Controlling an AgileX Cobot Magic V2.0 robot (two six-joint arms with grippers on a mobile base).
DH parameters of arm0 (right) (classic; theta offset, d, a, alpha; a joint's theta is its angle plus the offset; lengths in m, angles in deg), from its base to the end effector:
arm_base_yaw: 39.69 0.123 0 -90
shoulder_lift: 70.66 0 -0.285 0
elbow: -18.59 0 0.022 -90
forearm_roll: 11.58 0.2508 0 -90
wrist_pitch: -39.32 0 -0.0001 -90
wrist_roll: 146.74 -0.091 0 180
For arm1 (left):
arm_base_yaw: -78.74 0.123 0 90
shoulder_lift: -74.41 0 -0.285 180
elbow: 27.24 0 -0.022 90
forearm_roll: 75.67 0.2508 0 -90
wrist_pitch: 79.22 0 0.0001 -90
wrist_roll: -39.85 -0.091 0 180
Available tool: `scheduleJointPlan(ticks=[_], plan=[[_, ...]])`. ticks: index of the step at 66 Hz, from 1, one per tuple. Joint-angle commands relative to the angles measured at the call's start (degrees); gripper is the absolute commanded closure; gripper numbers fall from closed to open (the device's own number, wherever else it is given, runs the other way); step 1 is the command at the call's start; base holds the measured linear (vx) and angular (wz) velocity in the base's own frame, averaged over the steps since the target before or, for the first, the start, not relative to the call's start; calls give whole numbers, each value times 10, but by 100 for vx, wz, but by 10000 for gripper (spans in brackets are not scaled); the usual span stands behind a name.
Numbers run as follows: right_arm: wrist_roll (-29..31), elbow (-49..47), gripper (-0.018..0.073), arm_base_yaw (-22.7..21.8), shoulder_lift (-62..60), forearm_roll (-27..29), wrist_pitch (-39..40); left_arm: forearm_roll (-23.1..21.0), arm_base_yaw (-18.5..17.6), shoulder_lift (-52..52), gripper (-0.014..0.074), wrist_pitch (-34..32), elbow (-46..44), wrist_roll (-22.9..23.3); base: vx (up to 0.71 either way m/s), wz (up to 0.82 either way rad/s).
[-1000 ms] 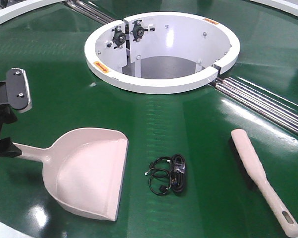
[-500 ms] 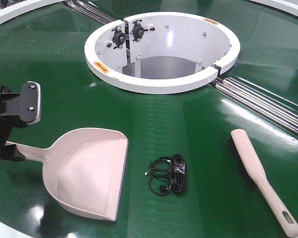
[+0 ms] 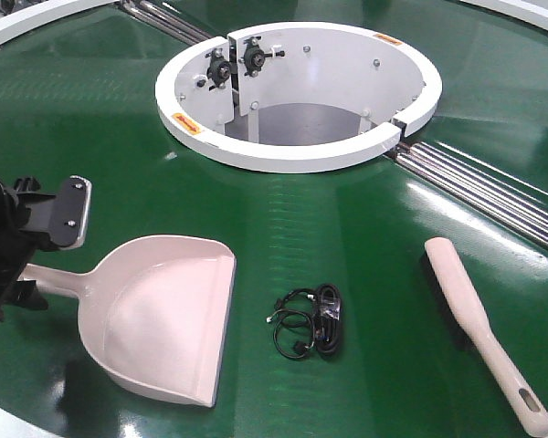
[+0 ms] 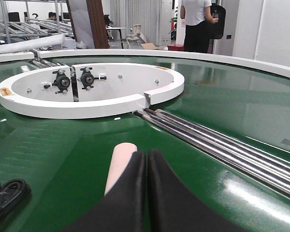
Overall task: Clean and inspect green conveyor with broom and dustpan
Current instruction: 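Lower the left gripper onto the pink dustpan handle and close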
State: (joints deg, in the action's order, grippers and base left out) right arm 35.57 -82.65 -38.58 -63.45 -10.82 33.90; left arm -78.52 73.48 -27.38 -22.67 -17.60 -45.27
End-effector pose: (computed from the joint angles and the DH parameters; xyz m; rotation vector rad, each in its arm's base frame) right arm 0.0568 0.0012 0.1960 -0.0380 1.5946 -0.0050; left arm 0.3169 -0.0330 0.2419 2.0678 2.1021 0.1491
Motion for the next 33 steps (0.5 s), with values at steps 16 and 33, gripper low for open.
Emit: scheduleJointPlan(ticks=[16,33], plan=[[4,12,569,-1,-11,-1,43,0,-26,-21,53,-49,-17,-34,0,0],[4,12,569,-2,-11,-1,43,29,-27,-53,185,-45,-17,-33,0,0]])
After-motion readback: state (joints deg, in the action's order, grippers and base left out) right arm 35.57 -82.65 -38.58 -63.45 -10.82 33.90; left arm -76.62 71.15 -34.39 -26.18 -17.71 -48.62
